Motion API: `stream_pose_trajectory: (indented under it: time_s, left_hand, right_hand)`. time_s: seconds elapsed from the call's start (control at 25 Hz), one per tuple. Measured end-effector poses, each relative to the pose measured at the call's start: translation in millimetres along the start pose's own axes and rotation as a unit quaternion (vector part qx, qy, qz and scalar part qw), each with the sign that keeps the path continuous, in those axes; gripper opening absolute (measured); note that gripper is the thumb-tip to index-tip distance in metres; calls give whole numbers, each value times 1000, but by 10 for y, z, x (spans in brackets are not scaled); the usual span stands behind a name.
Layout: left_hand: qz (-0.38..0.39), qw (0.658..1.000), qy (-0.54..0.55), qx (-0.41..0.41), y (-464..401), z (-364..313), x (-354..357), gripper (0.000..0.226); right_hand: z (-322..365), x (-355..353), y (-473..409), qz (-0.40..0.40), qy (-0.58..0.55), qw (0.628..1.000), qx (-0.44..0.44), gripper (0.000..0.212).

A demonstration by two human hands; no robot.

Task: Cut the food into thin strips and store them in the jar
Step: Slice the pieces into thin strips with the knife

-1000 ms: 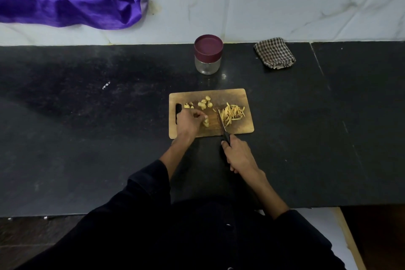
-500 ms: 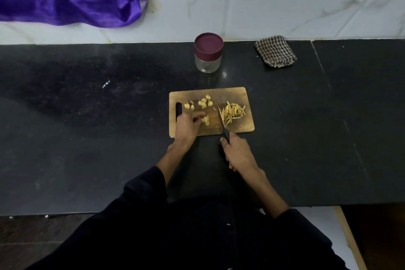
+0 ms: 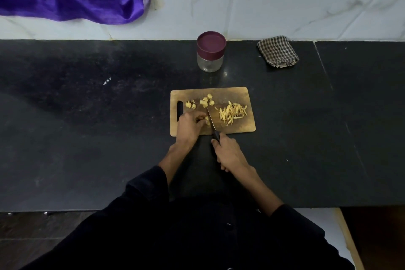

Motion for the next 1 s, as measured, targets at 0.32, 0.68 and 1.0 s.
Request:
stream_pose_trajectory:
  time_s: [0.32,0.68,1.0]
  left_hand:
    - [-4,1000,-6,10,40,14,21,21]
    - [-18,999,-41,10,86,-69,20,21]
    - [-12,998,-57,20,42,-146,-17,20]
  right_hand:
    - [28,105,-47,-9,14,1000,17,30]
    - [-73,188,-22,-9,27,999,39,28]
    - [-15,132,36,-35,69,996,38,29]
Point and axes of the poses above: each hand's wrist, its own y-axis away from the middle knuckle, its own x-axis out of the palm, z = x × y, the point moved 4 cm from there along -y, towards the middle knuckle, and after that the axes turned 1 degree about z, right-handed, at the moved point
